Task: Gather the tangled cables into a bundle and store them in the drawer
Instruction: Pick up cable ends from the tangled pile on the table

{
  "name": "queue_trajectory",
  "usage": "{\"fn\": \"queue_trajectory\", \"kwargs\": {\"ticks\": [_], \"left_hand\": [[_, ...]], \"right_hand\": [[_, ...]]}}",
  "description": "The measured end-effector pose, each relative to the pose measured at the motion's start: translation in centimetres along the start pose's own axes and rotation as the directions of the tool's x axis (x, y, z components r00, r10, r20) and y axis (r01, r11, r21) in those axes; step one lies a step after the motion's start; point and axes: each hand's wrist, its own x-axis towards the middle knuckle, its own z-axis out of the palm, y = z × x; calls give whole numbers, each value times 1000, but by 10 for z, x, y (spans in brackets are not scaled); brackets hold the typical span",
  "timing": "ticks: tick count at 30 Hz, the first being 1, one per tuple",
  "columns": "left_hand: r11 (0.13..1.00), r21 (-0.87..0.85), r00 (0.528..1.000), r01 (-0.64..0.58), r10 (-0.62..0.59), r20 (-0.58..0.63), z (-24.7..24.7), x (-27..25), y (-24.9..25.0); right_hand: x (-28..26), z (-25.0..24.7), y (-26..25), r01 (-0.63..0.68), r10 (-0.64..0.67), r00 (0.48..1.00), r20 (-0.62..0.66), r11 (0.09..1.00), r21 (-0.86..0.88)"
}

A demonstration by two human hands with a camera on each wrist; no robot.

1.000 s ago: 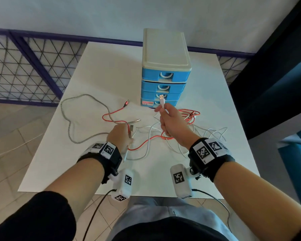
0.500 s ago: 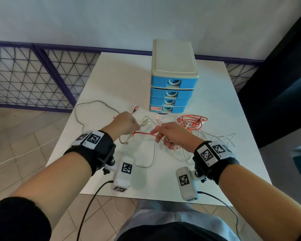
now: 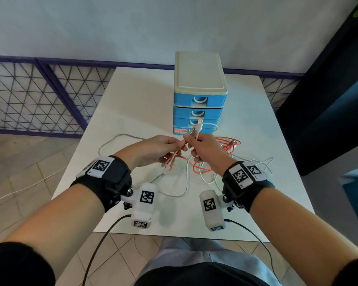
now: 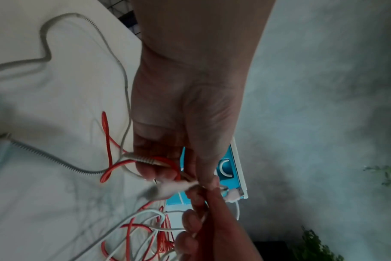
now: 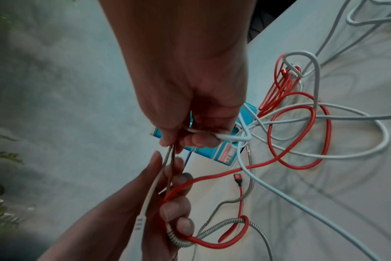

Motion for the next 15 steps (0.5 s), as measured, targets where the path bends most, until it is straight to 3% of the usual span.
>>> {"fn": "queue_trajectory", "kwargs": {"ticks": [6, 11, 15], "left_hand": [[999, 7, 999, -41, 41, -28, 2, -6, -4], [983, -163, 969, -85, 43, -244, 2, -5, -9], [971, -233, 975, -58, 5, -222, 0, -6, -6]], "right_hand": [[-4, -4, -2, -17, 17, 1000, -5, 999, 37], [-6, -10, -7, -9, 5, 999, 48, 998, 69], [-7, -14, -6, -32, 29, 997, 71, 999, 43]]}}
